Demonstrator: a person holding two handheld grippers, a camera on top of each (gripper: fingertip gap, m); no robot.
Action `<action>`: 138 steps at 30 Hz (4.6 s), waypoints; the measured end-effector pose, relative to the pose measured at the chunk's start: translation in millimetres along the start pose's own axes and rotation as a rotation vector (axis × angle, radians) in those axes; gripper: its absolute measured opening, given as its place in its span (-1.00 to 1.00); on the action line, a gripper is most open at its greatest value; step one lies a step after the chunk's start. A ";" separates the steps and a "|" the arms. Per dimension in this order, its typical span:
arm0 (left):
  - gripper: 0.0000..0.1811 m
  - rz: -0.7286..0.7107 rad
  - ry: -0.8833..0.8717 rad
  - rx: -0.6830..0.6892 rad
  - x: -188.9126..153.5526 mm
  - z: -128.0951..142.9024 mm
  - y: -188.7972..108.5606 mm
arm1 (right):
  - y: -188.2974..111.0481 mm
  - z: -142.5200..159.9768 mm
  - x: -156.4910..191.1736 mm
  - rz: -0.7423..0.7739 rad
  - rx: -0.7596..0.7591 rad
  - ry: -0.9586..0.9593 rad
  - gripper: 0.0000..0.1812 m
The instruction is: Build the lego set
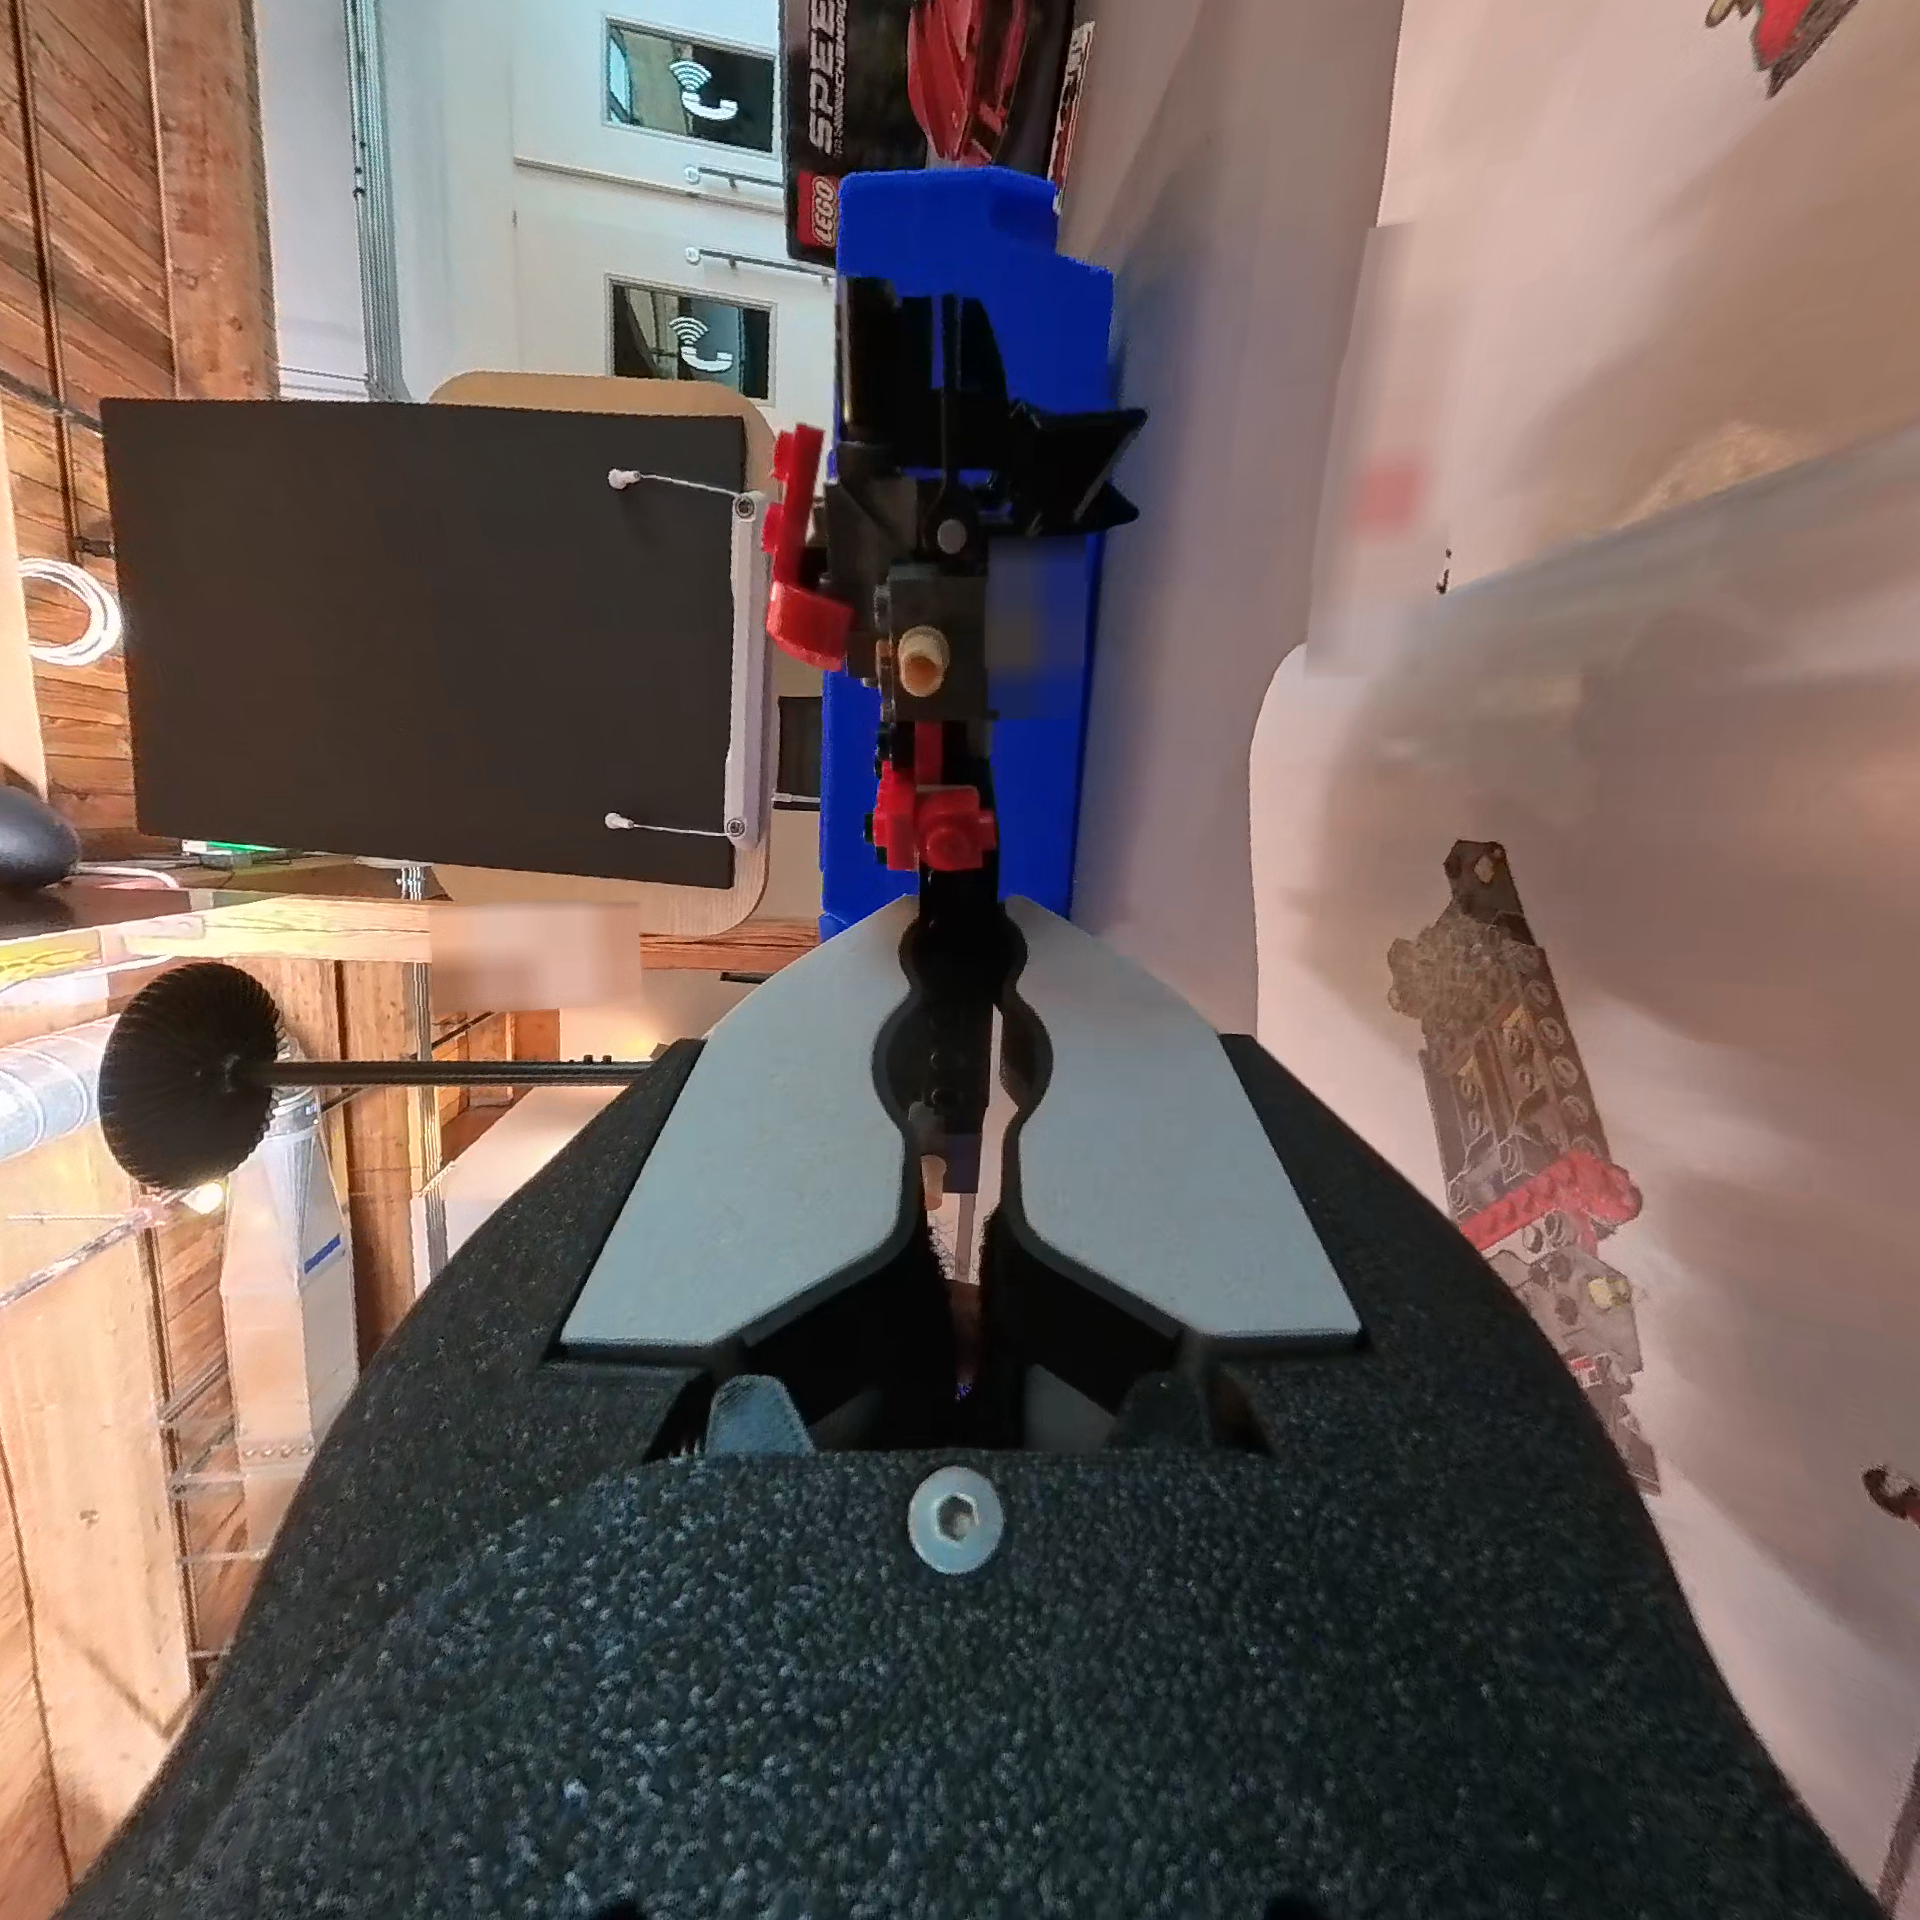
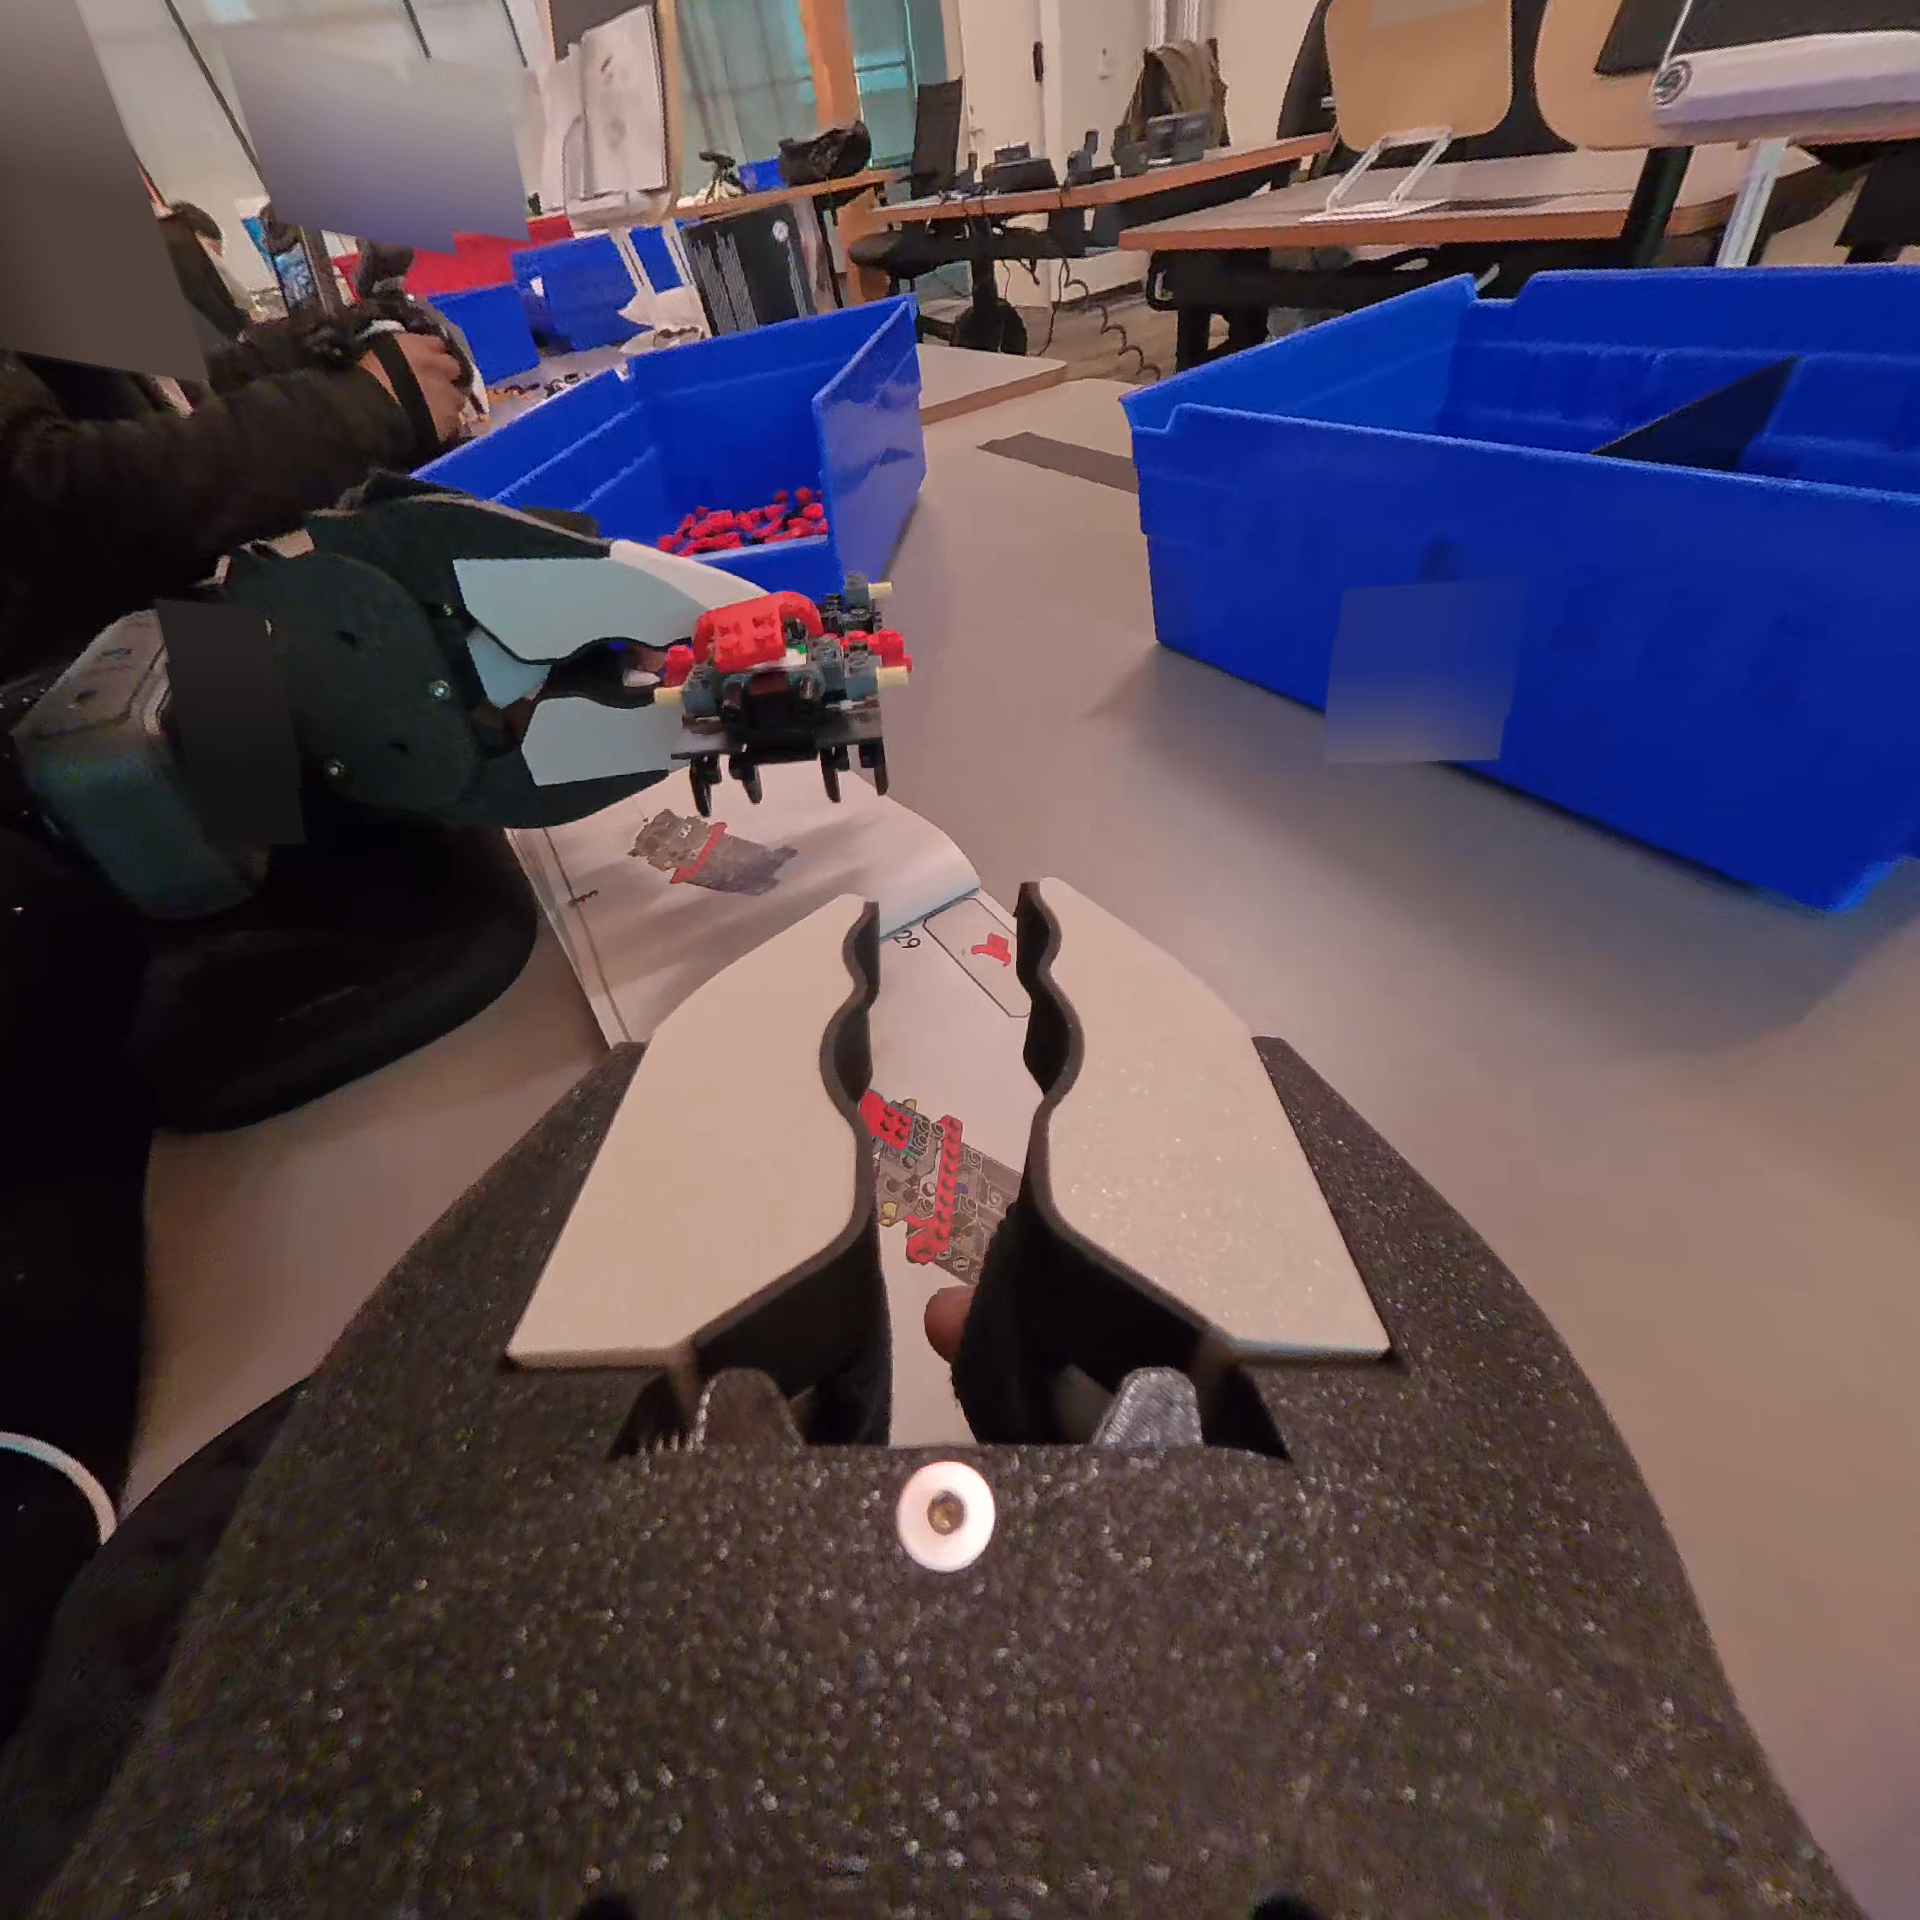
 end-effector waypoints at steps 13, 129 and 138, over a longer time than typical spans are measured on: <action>-0.91 0.007 0.005 -0.003 -4.6 -0.4 1.7 | 7.1 4.2 -0.2 0.001 0.021 -0.018 -0.73; -0.91 -0.040 0.129 0.027 -10.9 -3.2 0.5 | 20.3 -36.1 11.9 -0.692 -0.490 0.619 -0.83; -0.91 -0.040 0.134 0.026 -11.1 -3.6 0.2 | 23.0 -35.7 15.0 -0.624 -0.440 0.573 -0.83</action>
Point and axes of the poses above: each gripper's, where its closed fingertips meet, y out along the fingers, z out of its underside, x = y × z across the jaws, the point moved 7 cm from there along -y, back along the fingers, and after that the axes turned 15 degrees about x, right-handed, at the moved point
